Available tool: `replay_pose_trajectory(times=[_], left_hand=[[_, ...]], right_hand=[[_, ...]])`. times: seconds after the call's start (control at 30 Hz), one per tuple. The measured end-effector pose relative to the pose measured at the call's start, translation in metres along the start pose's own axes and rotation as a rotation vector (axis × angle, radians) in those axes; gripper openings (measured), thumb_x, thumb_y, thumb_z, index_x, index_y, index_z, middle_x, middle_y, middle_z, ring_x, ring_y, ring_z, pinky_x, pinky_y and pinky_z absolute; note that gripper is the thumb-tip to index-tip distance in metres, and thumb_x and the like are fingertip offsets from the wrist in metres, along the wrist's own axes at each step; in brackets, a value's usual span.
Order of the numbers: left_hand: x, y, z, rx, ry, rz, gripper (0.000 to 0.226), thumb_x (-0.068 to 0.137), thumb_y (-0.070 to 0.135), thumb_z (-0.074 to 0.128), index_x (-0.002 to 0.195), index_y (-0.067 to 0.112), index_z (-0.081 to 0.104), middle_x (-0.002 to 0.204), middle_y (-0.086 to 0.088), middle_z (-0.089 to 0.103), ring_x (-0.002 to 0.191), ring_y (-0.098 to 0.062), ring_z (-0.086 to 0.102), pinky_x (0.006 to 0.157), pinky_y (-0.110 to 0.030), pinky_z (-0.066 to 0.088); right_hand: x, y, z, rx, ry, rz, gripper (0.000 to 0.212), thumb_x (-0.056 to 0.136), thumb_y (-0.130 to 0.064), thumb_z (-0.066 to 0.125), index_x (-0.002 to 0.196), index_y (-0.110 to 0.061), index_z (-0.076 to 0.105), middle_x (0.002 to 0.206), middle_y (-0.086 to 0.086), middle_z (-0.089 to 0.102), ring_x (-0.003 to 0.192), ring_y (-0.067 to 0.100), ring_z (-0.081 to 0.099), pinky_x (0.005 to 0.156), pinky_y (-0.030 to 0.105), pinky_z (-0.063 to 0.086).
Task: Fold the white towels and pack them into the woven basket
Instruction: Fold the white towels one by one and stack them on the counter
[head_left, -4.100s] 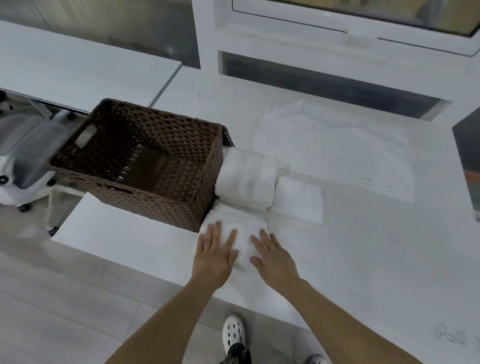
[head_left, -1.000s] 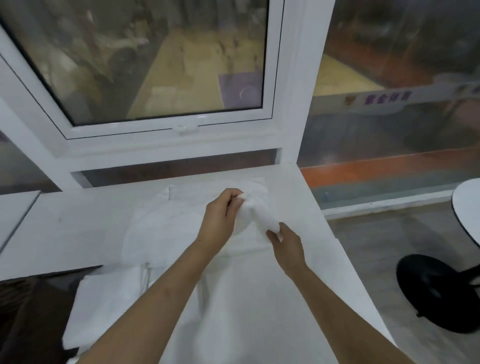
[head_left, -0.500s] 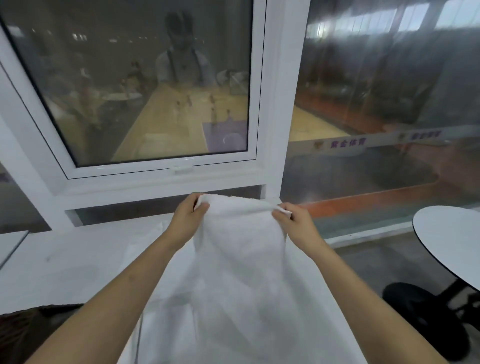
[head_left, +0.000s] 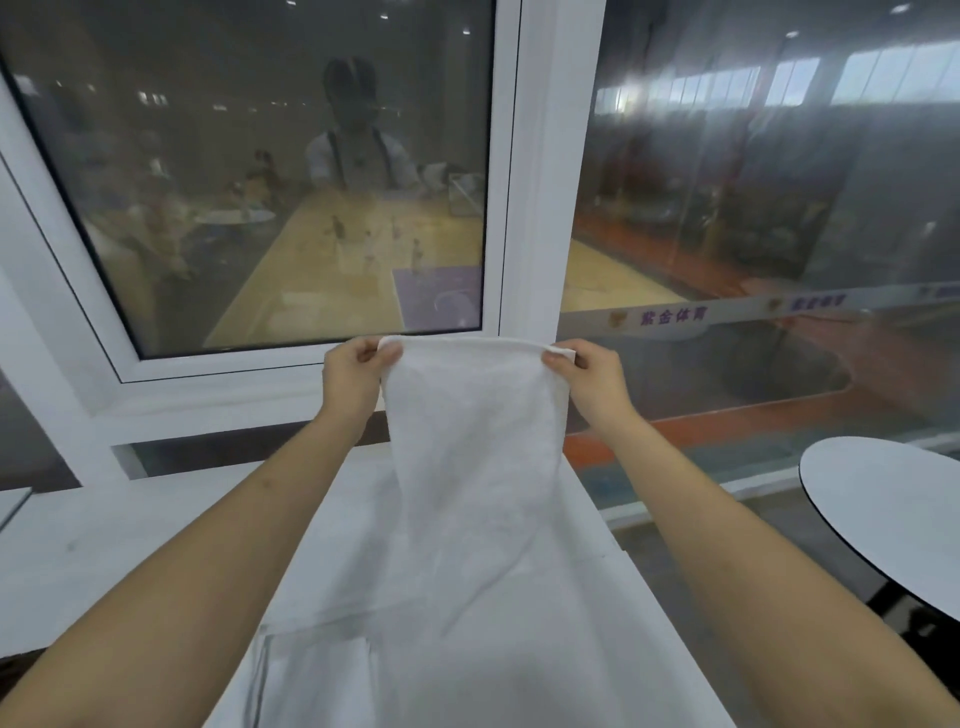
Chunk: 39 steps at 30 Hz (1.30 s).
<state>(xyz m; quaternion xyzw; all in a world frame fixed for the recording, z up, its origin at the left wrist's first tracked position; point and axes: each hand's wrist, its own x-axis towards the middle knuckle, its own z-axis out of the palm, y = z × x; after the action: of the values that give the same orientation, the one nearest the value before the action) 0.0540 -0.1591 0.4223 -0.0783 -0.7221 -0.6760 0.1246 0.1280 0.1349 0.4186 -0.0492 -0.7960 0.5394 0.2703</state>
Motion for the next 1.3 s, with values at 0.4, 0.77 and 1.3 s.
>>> replay_pose_trajectory(times=[0.4, 0.77, 1.3], left_hand=[[-0.169, -0.053, -0.006, 0.046, -0.234, -0.049, 0.009, 0.093, 0.009, 0.071, 0.085, 0.011, 0.075, 0.081, 0.009, 0.075, 0.074, -0.003, 0.065, 0.071, -0.017, 0.051], [-0.372, -0.152, -0.013, 0.158, -0.216, -0.312, 0.011, 0.093, 0.014, 0.072, 0.084, 0.015, 0.077, 0.080, -0.006, 0.074, 0.073, -0.013, 0.065, 0.073, -0.033, 0.050], [-0.443, -0.169, 0.019, 0.196, -0.050, -0.504, 0.014, 0.091, 0.013, 0.072, 0.079, 0.020, 0.075, 0.077, -0.002, 0.074, 0.071, -0.016, 0.066, 0.073, -0.040, 0.053]], right_hand=[[-0.165, 0.067, -0.066, -0.010, -0.150, 0.169, 0.013, 0.094, -0.008, 0.071, 0.092, -0.019, 0.077, 0.088, -0.006, 0.076, 0.079, 0.002, 0.066, 0.073, 0.014, 0.049], [-0.323, 0.161, -0.112, -0.063, -0.489, 0.386, 0.011, 0.093, -0.010, 0.072, 0.093, -0.017, 0.081, 0.090, -0.004, 0.078, 0.086, 0.010, 0.071, 0.078, 0.019, 0.050], [-0.364, 0.220, -0.131, -0.056, -0.456, 0.563, 0.017, 0.092, -0.036, 0.070, 0.087, -0.020, 0.073, 0.086, 0.014, 0.071, 0.083, 0.034, 0.068, 0.081, 0.047, 0.057]])
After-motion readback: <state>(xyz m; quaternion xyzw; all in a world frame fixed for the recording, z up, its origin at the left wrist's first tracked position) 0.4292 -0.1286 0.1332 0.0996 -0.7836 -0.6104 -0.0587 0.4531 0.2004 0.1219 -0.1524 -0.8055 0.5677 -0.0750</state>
